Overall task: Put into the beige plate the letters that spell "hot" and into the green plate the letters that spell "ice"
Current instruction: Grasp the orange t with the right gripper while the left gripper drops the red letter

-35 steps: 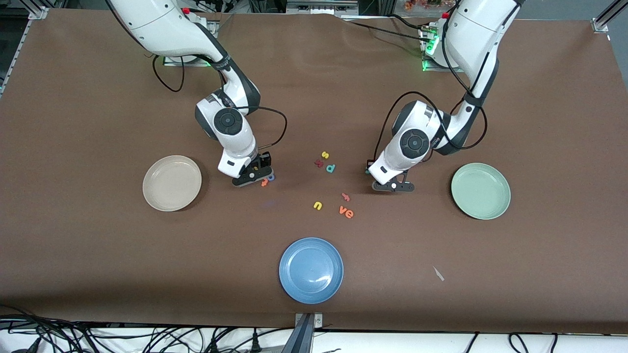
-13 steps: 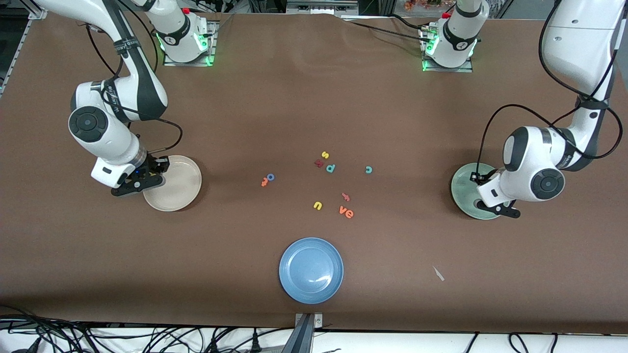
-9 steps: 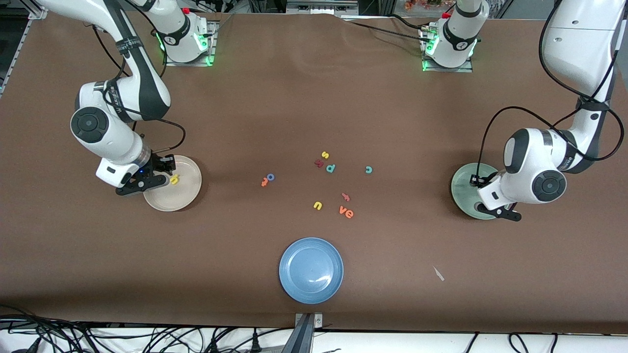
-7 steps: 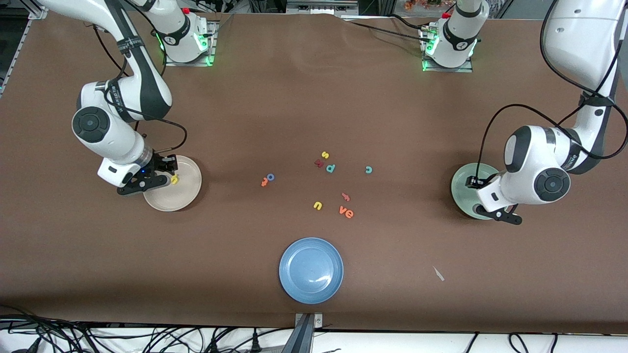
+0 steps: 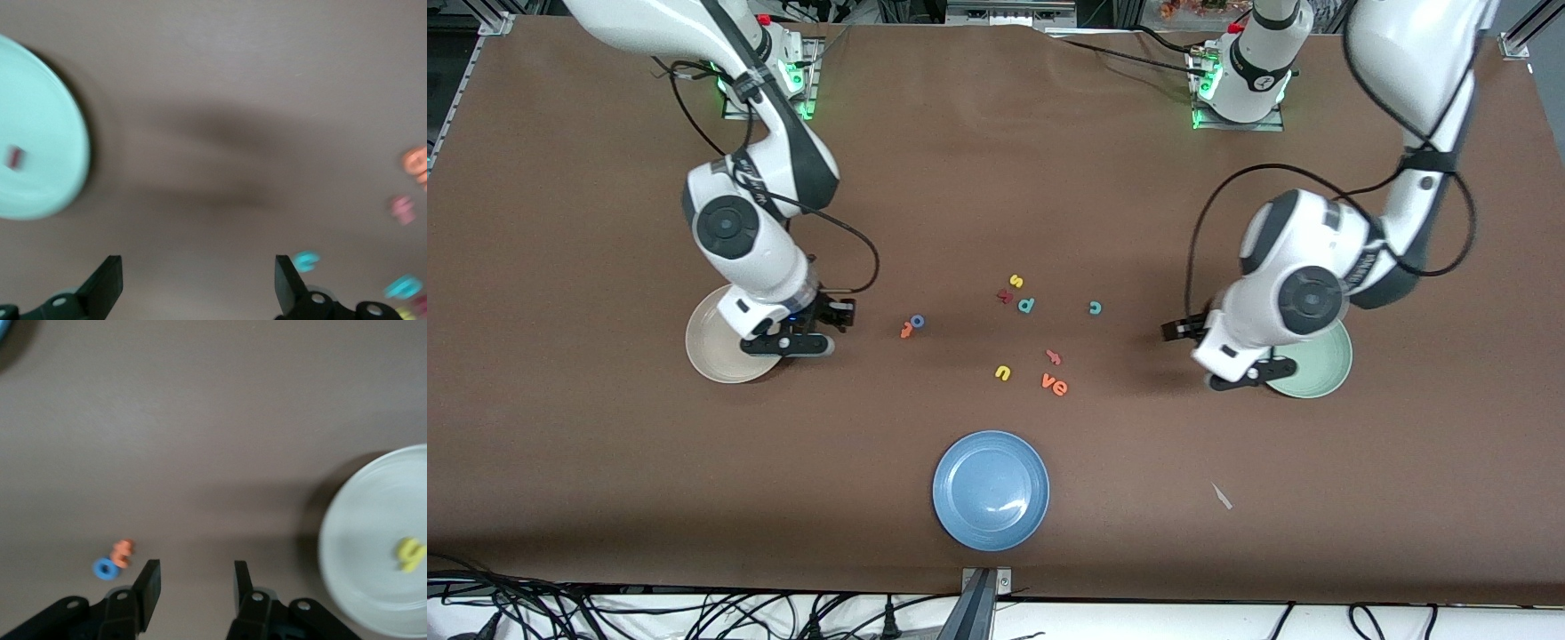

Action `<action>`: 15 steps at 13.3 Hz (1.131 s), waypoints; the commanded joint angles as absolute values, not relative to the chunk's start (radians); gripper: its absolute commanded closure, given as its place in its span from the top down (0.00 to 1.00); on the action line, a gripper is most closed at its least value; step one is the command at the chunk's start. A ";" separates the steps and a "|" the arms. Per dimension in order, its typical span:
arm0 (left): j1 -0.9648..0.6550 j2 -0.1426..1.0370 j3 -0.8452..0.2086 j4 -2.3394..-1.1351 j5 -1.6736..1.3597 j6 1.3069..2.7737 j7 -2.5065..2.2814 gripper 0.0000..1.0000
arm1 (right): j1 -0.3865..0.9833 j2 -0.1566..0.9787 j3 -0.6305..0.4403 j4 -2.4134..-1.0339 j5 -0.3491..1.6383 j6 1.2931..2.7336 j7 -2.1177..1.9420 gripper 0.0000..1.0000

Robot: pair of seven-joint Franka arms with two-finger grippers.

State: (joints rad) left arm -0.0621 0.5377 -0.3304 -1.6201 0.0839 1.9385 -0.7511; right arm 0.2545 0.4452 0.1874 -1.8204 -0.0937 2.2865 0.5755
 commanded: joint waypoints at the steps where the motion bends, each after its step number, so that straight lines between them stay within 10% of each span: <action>1: -0.141 0.673 -0.324 -1.504 0.072 2.053 -1.033 1.00 | 0.303 0.540 0.179 -1.730 -0.081 2.284 0.797 0.52; 10: -0.331 0.891 -0.246 -1.398 0.061 2.453 -1.379 0.99 | 0.391 0.686 0.175 -1.706 -0.094 2.434 1.051 0.51; 15: -0.396 0.902 -0.170 -1.390 0.064 2.453 -1.379 0.56 | 0.397 0.698 0.173 -1.713 -0.120 2.441 1.051 0.51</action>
